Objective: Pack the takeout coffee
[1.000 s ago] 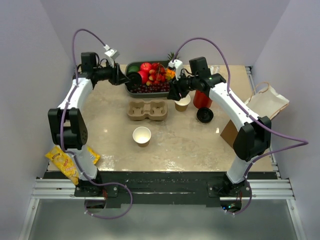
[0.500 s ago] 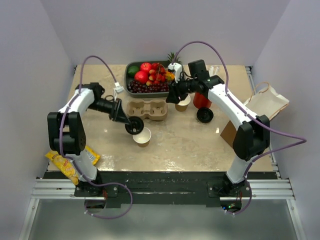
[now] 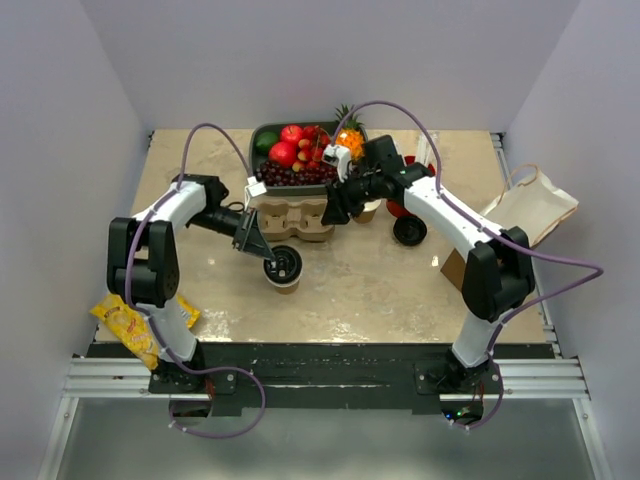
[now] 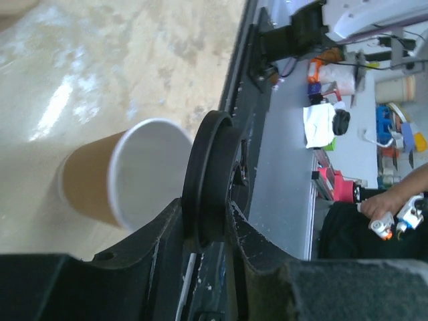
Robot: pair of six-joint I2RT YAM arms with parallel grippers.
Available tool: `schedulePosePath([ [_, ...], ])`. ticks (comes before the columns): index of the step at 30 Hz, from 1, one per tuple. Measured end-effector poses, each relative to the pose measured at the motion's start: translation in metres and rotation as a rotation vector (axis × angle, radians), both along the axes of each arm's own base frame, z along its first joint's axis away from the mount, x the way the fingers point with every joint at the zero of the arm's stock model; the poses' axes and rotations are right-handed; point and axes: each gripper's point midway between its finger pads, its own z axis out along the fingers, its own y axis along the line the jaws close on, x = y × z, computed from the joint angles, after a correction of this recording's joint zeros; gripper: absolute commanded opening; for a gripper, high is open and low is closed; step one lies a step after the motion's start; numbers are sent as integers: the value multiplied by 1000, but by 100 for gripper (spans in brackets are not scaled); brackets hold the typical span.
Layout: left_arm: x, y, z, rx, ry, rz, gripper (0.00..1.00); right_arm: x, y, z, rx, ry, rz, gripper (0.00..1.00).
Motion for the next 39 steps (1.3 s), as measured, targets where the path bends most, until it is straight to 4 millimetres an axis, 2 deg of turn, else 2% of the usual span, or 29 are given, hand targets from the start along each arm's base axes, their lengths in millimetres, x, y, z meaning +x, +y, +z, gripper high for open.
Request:
schedulePosePath([
  [5,23,11,-14,126,-14,84,30,-30,16,-19,-15,46,77,50],
  [9,32,14,-8,160,-35,131,31,-50,26,-25,-10,83,128,50],
  [20,22,15,-21,199,60,168,37,-47,31,-17,34,95,117,51],
  [28,15,15,-31,232,104,177,47,-57,51,-15,41,95,125,52],
  [33,17,15,-33,244,96,183,50,-67,65,-27,15,120,123,52],
  [39,21,18,-37,268,81,196,51,-70,73,-56,-36,182,105,52],
])
